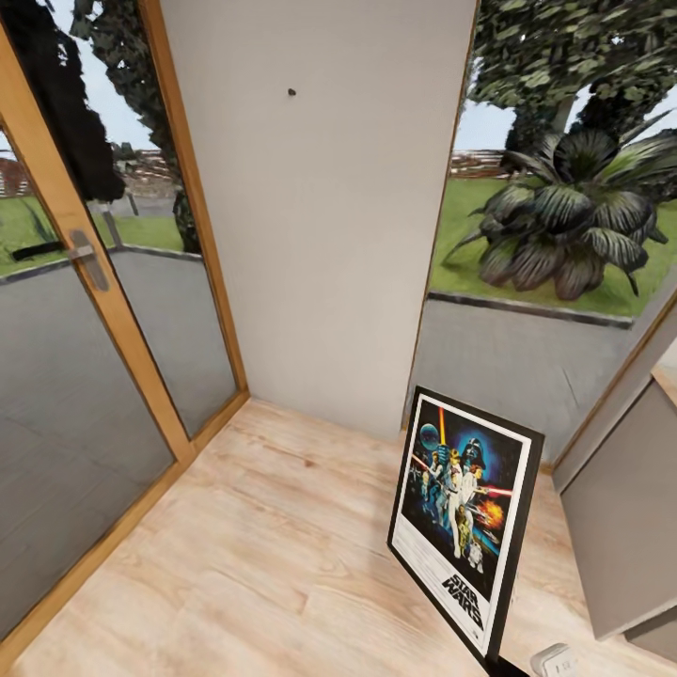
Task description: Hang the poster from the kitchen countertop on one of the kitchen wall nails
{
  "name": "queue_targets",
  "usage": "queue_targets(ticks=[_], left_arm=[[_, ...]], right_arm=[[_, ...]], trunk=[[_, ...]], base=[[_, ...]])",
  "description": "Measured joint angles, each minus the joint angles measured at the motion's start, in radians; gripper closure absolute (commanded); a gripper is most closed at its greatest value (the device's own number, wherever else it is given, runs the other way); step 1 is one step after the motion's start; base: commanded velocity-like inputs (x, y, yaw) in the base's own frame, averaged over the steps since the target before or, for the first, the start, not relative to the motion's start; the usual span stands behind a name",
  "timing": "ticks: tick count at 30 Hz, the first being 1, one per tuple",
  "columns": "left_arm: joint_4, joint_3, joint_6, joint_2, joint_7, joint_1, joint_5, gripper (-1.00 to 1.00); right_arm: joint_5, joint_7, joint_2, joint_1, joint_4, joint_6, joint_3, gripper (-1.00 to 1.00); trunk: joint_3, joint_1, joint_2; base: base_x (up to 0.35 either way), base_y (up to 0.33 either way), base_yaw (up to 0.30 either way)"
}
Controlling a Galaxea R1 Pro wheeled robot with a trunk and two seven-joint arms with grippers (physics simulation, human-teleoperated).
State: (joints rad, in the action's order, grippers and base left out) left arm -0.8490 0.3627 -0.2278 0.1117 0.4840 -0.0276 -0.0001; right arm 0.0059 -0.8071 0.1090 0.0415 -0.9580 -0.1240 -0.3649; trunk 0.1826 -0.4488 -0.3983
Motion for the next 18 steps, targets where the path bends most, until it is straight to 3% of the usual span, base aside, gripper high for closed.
queue_targets(ticks=[14,18], left_arm=[[0.0,0.0,-0.001,0.002,0.0,0.0,0.0,-1.0],[0.0,0.0,-0.001,0.003,0.0,0.0,0.0,-1.0]], right_arm=[[0.0,-0.001,0.0,0.0,0.0,0.0,0.0,1.0],[0.0,-0.001,0.0,0.0,0.0,0.0,0.0,1.0]], trunk=[[0.0,0.0,0.0],[-0.002,0.0,0.0]], base=[[0.274,0.24,-0.001],[0.128,0.135,-0.1]])
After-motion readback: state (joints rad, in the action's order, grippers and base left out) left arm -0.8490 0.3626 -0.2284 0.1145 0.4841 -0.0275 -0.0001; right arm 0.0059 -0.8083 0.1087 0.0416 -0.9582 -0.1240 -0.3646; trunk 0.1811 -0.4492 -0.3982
